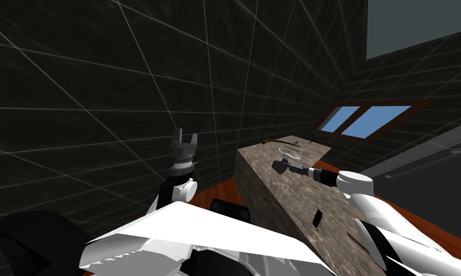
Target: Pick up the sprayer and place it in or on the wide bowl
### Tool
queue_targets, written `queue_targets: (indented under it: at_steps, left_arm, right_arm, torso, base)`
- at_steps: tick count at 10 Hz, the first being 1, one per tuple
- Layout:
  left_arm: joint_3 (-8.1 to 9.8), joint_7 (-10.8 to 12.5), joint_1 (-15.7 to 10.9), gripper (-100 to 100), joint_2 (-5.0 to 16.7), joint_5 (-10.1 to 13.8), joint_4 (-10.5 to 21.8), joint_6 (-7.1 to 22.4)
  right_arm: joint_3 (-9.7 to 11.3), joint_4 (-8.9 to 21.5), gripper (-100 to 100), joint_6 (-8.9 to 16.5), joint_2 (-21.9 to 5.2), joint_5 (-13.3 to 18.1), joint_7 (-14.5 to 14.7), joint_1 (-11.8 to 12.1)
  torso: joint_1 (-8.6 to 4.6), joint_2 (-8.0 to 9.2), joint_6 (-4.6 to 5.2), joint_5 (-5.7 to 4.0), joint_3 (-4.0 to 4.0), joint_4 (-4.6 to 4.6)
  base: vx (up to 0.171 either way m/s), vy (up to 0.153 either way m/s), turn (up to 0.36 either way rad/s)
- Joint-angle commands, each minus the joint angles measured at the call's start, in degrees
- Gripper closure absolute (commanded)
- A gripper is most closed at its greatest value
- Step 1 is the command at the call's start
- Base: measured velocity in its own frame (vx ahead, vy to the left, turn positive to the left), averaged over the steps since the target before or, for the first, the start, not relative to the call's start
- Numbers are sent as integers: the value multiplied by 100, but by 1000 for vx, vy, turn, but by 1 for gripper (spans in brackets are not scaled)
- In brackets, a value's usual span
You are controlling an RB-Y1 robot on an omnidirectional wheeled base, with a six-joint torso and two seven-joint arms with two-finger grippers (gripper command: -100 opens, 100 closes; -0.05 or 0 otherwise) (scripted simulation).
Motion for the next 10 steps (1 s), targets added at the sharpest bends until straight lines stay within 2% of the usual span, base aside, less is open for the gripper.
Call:
queue_targets:
  at_steps: [1, 2, 3, 4, 5, 6, 7, 8, 9, 10]
  left_arm:
    - [0, 0, 0, 0, 0, 0, 0, 0]
    - [0, 0, -1, 0, 0, 0, 0, 0]
    - [0, 0, 0, 0, 0, 0, 0, 0]
    - [0, 0, 0, 0, 0, 0, 0, 0]
    - [0, 0, 0, 0, 0, 0, 0, 0]
    - [0, 0, -1, 0, 0, 0, 0, 0]
    - [0, 0, 0, 0, 0, 0, 0, 0]
    - [0, 0, 0, 0, 0, 0, 0, 0]
    - [0, 0, 0, 0, 0, 0, 0, 0]
    - [0, 0, 1, 0, 0, 0, 0, 0]
  right_arm:
    - [221, -286, 100, -286, 5, -54, -286, 77]
    - [221, -320, 100, -448, 5, -54, -386, 77]
    - [414, -572, 100, -613, 14, -100, -578, 151]
    - [414, -572, 100, -779, 14, -100, -670, 151]
    - [607, -749, 100, -930, 23, -146, -833, 225]
    - [607, -824, 100, -1092, 23, -146, -954, 225]
    - [801, -1010, 100, -1253, 32, -192, -1114, 300]
    - [801, -1076, 100, -1420, 32, -192, -1238, 300]
    - [801, -1076, 100, -1454, 32, -192, -1238, 300]
    - [994, -1328, 100, -1685, 41, -238, -1487, 374]
  torso:
    - [0, 0, 0, 0, 0, 0]
    - [3, 3, -11, -1, 0, -1]
    - [9, -2, -2, 2, -1, 0]
    - [8, -7, -11, 2, -4, -1]
    - [11, -10, -3, 3, -6, -2]
    - [4, 1, -8, -1, -1, -2]
    - [9, 0, -1, 2, 1, 1]
    - [11, 0, -11, 1, 0, 0]
    - [17, -6, -4, 2, -3, -1]
    - [29, -17, 2, 5, -10, -4]
  base:
    - [-118, -108, 197]
    - [-102, -91, 128]
    - [-91, -102, 159]
    - [-86, -88, 132]
    - [-128, -111, 176]
    - [-117, -88, 127]
    - [-113, -90, 190]
    - [-98, -73, 117]
    - [-53, -26, 2]
    - [-99, -58, 136]
